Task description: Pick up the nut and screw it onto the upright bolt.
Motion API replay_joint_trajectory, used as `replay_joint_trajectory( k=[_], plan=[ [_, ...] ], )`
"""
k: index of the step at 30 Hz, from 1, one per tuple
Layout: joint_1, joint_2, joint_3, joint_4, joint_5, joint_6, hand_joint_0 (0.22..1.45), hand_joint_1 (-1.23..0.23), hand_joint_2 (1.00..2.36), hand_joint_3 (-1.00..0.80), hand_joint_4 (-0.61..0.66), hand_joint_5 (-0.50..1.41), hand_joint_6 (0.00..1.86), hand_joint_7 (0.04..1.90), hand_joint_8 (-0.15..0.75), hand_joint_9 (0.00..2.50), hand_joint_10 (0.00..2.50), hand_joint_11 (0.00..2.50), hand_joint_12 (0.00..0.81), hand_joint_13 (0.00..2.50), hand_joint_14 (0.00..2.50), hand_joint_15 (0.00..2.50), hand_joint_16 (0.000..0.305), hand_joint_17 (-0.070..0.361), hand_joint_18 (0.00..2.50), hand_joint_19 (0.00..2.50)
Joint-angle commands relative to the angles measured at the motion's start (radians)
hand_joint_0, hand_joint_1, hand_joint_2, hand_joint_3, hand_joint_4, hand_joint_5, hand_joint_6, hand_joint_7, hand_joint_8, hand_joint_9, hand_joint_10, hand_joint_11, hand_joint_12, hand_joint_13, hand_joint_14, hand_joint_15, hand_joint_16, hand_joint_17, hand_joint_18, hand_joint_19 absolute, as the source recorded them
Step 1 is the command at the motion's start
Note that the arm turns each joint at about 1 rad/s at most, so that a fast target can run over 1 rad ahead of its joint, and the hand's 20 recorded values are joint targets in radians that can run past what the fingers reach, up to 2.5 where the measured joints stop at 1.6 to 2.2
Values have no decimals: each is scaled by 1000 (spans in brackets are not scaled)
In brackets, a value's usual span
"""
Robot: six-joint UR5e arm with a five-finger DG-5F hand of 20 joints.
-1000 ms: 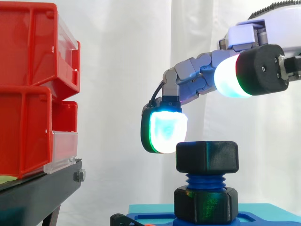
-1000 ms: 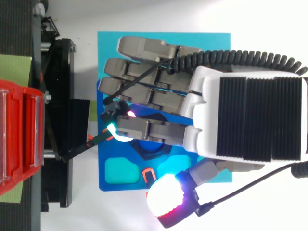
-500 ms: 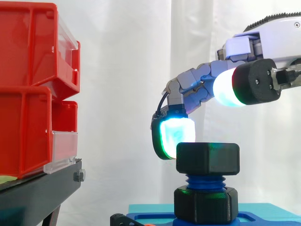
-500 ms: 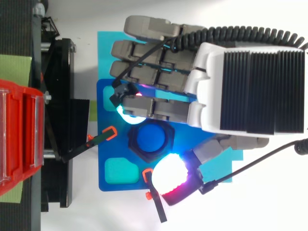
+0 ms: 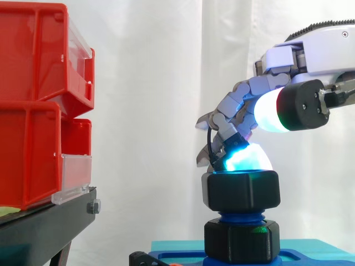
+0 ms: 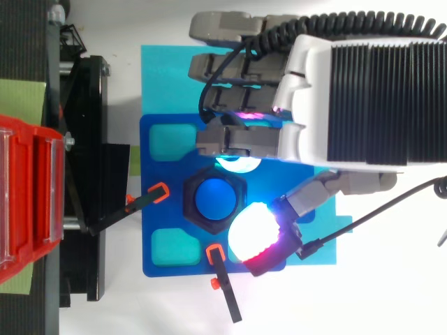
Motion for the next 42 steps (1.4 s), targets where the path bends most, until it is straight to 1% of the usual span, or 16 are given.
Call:
replay_joint_trajectory(
  k=[1, 2, 3, 4, 5, 9, 11, 12, 16, 21, 24, 27, 29, 32, 34, 42],
  plan=[
    [-6, 1, 17, -3, -15, 0, 513, -192, 1000, -500, 135, 38, 591, 1384, 278, 1035, 0, 0, 222, 653, 0, 0, 15, 33, 227, 0],
    [-6, 1, 21, -3, -17, 0, 509, -183, 1000, -500, 179, 33, 540, 1461, 284, 1030, 0, 0, 227, 642, 0, 0, 15, 35, 215, 0],
    [-6, 1, 25, -3, -20, 0, 508, -182, 1000, -500, 182, 31, 535, 1469, 281, 1021, 0, 0, 227, 641, 0, 0, 16, 35, 210, 0],
    [-7, 1, 34, -3, -24, 0, 505, -179, 1000, -500, 208, 25, 502, 1529, 283, 1008, 0, 0, 232, 636, 0, 0, 17, 37, 194, 0],
    [-9, 1, 40, -3, -29, 0, 503, -174, 1000, -500, 213, 9, 501, 1504, 286, 987, 0, 0, 237, 634, 0, 0, 17, 38, 190, 0],
    [-9, 1, 69, -3, -50, 0, 497, -167, 1000, -500, 239, -34, 503, 1336, 288, 950, 0, 0, 250, 621, 0, 0, 19, 42, 172, 0],
    [-9, -1, 71, -3, -55, 0, 492, -164, 1000, -500, 266, -65, 504, 1167, 290, 916, 0, 0, 262, 611, 0, 0, 21, 47, 163, 0],
    [-9, 1, 69, 2, -60, 0, 492, -162, 1000, -500, 274, -72, 504, 1138, 293, 907, 0, 0, 267, 604, 0, 0, 21, 48, 163, 0],
    [-3, -1, 71, 5, -60, 0, 487, -155, 1000, -500, 263, -111, 503, 913, 279, 829, 0, 0, 285, 572, 0, 0, 25, 56, 136, 0],
    [8, -2, 69, 22, -53, -1, 482, -138, 1000, -500, 207, -134, 502, 745, 262, 733, 0, 0, 305, 484, 0, 0, 29, 66, 49, 0],
    [22, -4, 58, 38, -53, -1, 477, -116, 1000, -500, 198, -142, 502, 690, 244, 637, 0, 0, 311, 399, 0, 0, 32, 73, 0, 0],
    [31, -5, 44, 60, -49, 0, 470, -84, 1000, -500, 186, -147, 501, 652, 237, 560, 0, 0, 324, 321, 0, 0, 35, 79, 0, 0],
    [40, -4, 12, 95, -37, 0, 469, -56, 1000, -500, 184, -145, 501, 655, 230, 502, 0, 0, 330, 262, 0, 0, 37, 83, 0, 0],
    [51, -4, -18, 138, -9, 5, 466, -28, 1000, -500, 191, -137, 502, 665, 225, 449, 0, 0, 339, 200, 0, 0, 39, 87, 0, 0],
    [56, -5, -23, 140, -7, 8, 466, -22, 1000, -500, 189, -136, 502, 671, 225, 433, 0, 0, 341, 189, 0, 0, 39, 87, 0, 0],
    [59, -5, -25, 137, -7, 15, 465, 9, 1000, -500, 189, -129, 502, 694, 224, 359, 0, 0, 349, 134, 0, 0, 40, 91, 0, 0]
  ],
)
